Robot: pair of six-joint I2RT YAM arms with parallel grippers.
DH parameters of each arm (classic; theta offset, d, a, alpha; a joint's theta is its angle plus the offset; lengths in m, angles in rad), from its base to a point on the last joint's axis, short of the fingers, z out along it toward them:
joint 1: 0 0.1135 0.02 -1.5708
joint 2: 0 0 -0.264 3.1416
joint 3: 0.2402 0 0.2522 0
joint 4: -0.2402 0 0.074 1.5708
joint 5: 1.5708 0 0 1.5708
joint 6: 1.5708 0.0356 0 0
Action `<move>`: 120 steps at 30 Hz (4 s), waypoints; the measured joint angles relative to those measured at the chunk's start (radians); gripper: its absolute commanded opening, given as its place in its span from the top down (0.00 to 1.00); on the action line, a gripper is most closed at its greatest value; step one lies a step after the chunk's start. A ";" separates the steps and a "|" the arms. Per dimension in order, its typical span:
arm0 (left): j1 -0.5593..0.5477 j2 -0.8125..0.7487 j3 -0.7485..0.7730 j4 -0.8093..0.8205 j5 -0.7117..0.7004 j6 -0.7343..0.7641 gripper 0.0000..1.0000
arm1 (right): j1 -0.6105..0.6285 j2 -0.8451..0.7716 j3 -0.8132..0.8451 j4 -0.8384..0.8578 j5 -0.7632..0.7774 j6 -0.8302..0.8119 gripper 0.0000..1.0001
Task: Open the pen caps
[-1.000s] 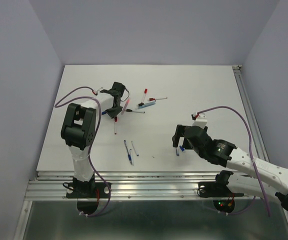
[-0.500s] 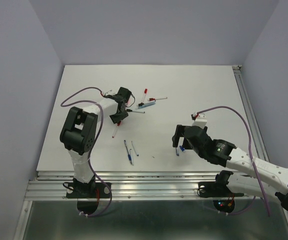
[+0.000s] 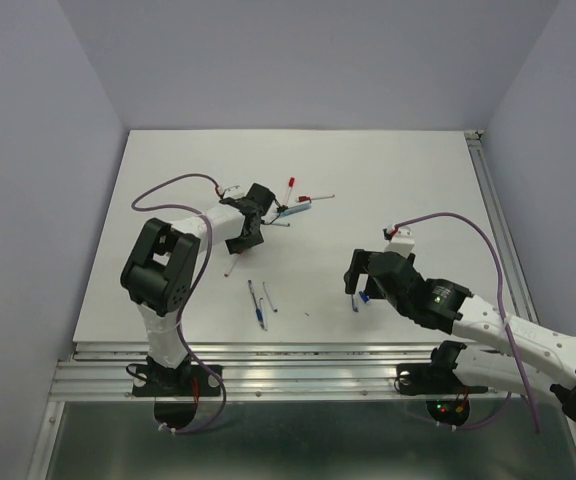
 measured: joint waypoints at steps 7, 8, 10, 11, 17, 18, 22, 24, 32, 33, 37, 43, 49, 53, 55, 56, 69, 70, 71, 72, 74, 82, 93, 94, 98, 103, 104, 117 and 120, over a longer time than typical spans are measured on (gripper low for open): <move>-0.012 0.005 0.006 0.007 0.003 0.016 0.75 | 0.000 0.000 0.000 -0.010 0.000 0.010 0.00; -0.014 0.006 0.007 0.011 0.010 0.019 0.80 | 0.000 0.000 0.000 -0.014 0.000 0.013 0.00; -0.015 0.006 0.007 0.014 0.013 0.024 0.89 | 0.000 -0.004 0.000 -0.024 0.000 0.017 0.00; -0.016 0.006 0.006 0.014 0.014 0.024 0.90 | 0.000 -0.007 0.000 -0.027 0.000 0.018 0.00; -0.015 0.004 0.006 0.014 0.014 0.027 1.00 | 0.000 -0.039 0.000 -0.034 -0.004 0.028 0.00; -0.015 0.003 0.006 0.014 0.013 0.027 1.00 | 0.000 -0.039 0.000 -0.034 -0.012 0.026 0.00; -0.016 -0.002 0.008 -0.002 0.010 0.027 1.00 | 0.000 -0.039 0.000 -0.026 -0.066 -0.007 0.00; -0.016 -0.018 0.008 -0.040 0.014 0.028 1.00 | 0.000 -0.039 -0.001 -0.007 -0.115 -0.038 0.00; -0.054 -0.358 -0.109 -0.017 0.074 -0.016 1.00 | 0.000 0.000 -0.009 0.234 -0.415 -0.129 0.00; -0.068 -0.412 -0.137 0.005 0.087 -0.029 1.00 | -0.001 0.015 -0.009 0.267 -0.443 -0.130 0.00; -0.148 -0.594 -0.254 0.076 0.130 -0.110 1.00 | -0.001 0.099 -0.009 0.381 -0.536 -0.116 0.00; -0.275 -0.675 -0.362 0.134 0.151 -0.237 1.00 | 0.001 0.268 -0.006 0.523 -0.641 -0.054 0.03; -0.335 -0.689 -0.391 0.171 0.155 -0.314 1.00 | 0.027 0.392 0.014 0.599 -0.683 -0.008 0.16; -0.353 -0.705 -0.407 0.194 0.158 -0.341 1.00 | 0.039 0.437 0.040 0.638 -0.691 0.016 0.44; -0.360 -0.707 -0.410 0.200 0.159 -0.350 1.00 | 0.040 0.455 0.046 0.660 -0.692 0.026 0.60; -0.360 -0.707 -0.410 0.201 0.159 -0.353 1.00 | 0.040 0.463 0.050 0.666 -0.693 0.036 0.63; -0.362 -0.689 -0.407 0.215 0.140 -0.346 1.00 | 0.074 0.485 0.031 0.714 -0.650 0.132 0.99; -0.360 -0.676 -0.403 0.214 0.154 -0.343 1.00 | 0.088 0.475 0.010 0.727 -0.624 0.147 0.99; -0.357 -0.657 -0.396 0.214 0.175 -0.333 1.00 | 0.098 0.471 -0.001 0.735 -0.607 0.158 0.99; -0.348 -0.639 -0.385 0.206 0.202 -0.322 1.00 | 0.118 0.465 -0.023 0.756 -0.571 0.175 0.99; -0.298 -0.581 -0.357 0.237 0.163 -0.303 1.00 | 0.193 0.450 -0.072 0.779 -0.602 0.209 0.99; -0.098 -0.498 -0.294 0.369 0.044 -0.243 1.00 | 0.440 0.414 -0.099 0.860 -0.731 0.276 0.99; -0.092 -0.642 -0.396 0.334 0.143 -0.131 1.00 | 0.359 0.194 -0.098 0.521 -0.466 0.282 0.99; -0.092 -0.661 -0.420 0.327 0.158 -0.125 1.00 | 0.327 0.168 -0.098 0.480 -0.441 0.281 0.99; -0.092 -0.713 -0.494 0.288 0.200 -0.108 1.00 | 0.240 0.095 -0.098 0.346 -0.352 0.269 0.99; -0.092 -0.769 -0.544 0.265 0.234 -0.096 1.00 | 0.179 0.069 -0.098 0.246 -0.309 0.247 0.98; -0.092 -0.778 -0.550 0.261 0.241 -0.093 1.00 | 0.162 0.068 -0.098 0.229 -0.301 0.239 0.98; -0.103 -0.811 -0.575 0.243 0.285 -0.082 1.00 | 0.103 0.377 -0.043 0.332 -0.398 0.092 0.91; -0.105 -0.813 -0.576 0.242 0.285 -0.083 1.00 | 0.103 0.492 0.025 0.362 -0.438 0.063 0.87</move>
